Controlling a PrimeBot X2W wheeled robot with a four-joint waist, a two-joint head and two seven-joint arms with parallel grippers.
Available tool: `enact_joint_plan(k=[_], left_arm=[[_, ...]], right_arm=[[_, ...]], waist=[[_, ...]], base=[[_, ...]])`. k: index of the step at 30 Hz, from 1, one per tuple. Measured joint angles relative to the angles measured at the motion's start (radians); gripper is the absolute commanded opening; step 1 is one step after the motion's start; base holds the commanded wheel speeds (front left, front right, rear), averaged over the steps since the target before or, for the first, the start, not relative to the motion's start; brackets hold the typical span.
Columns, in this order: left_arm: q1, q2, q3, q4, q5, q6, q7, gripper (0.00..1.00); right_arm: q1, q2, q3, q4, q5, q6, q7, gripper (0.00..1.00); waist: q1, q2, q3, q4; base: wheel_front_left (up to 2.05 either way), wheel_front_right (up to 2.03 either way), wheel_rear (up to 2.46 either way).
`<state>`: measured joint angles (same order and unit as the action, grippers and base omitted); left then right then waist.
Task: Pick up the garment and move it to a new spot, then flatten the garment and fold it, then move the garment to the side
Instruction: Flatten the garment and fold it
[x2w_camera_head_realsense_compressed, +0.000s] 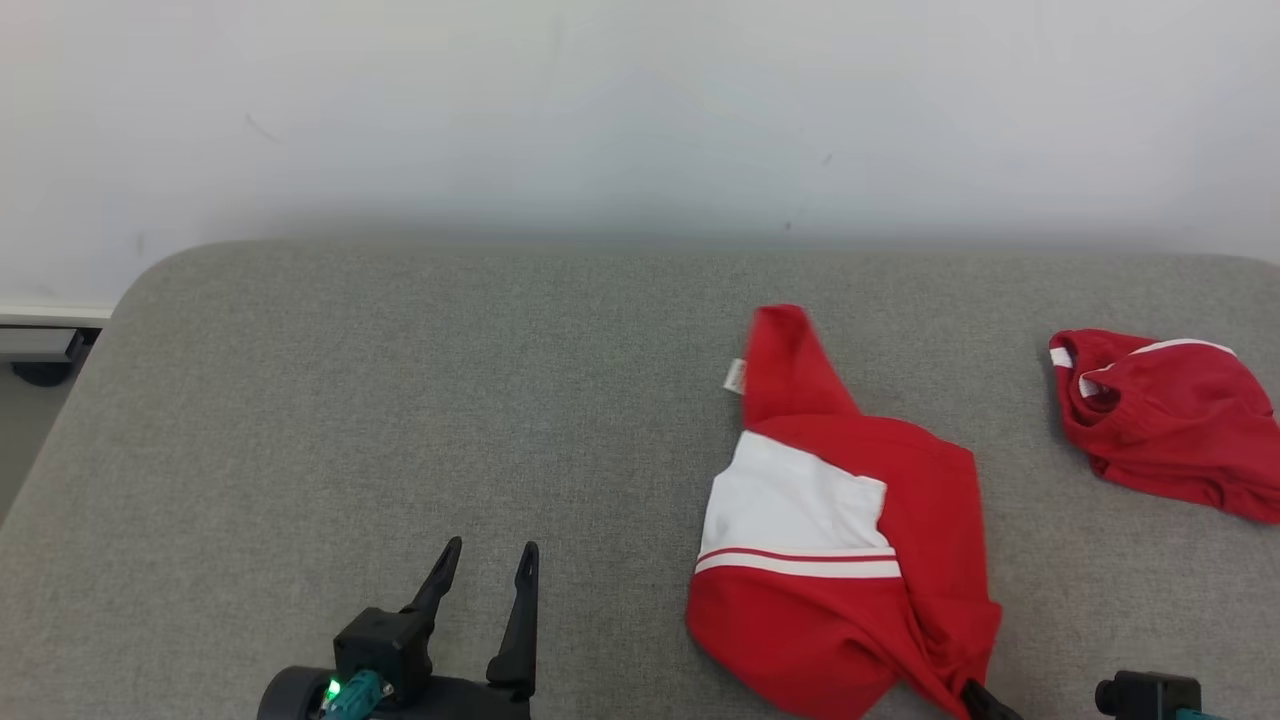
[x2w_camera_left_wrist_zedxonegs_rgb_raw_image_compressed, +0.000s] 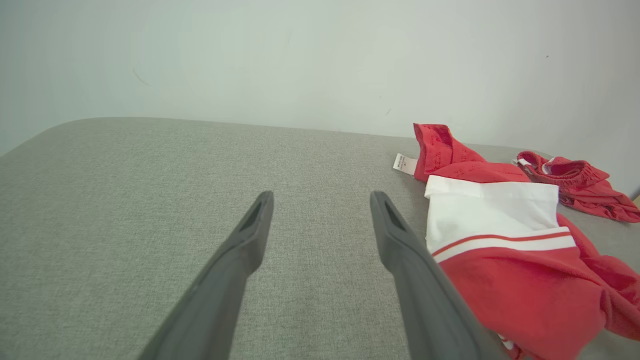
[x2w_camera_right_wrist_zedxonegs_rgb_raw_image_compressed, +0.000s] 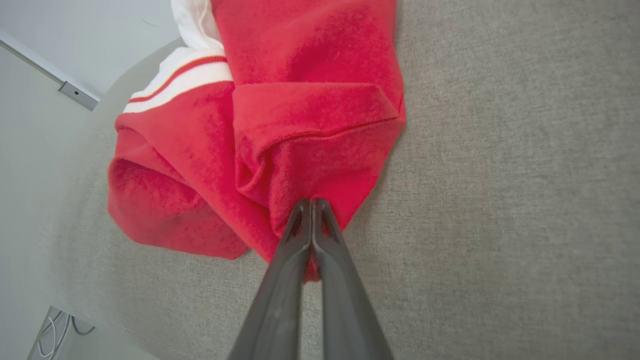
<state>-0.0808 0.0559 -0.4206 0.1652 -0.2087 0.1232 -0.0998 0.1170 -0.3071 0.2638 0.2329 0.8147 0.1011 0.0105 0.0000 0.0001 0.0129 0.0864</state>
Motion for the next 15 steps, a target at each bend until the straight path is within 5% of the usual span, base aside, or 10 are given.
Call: enact_joint_plan(k=[8, 10, 15], left_arm=[[-0.012, -0.001, -0.018, 0.015, 0.000, -0.001, 0.012, 1.00], [-0.017, -0.001, -0.022, 0.019, -0.002, -0.002, 0.016, 1.00], [-0.051, -0.001, -0.041, 0.030, -0.003, -0.020, 0.020, 1.00]], right_arm=[[-0.005, -0.003, 0.016, -0.021, -0.026, -0.046, 0.035, 0.00], [-0.006, -0.010, 0.010, -0.037, -0.027, -0.052, 0.043, 1.00], [-0.009, -0.022, -0.040, -0.101, 0.007, -0.057, 0.043, 1.00]], waist=[[0.0000, 0.0000, 0.017, 0.012], [0.0000, 0.0000, 0.019, 0.014], [0.0000, 0.0000, 0.020, 0.014]], base=[[0.00, 0.00, 0.00], [0.00, 0.00, 0.00], [0.00, 0.00, 0.00]])
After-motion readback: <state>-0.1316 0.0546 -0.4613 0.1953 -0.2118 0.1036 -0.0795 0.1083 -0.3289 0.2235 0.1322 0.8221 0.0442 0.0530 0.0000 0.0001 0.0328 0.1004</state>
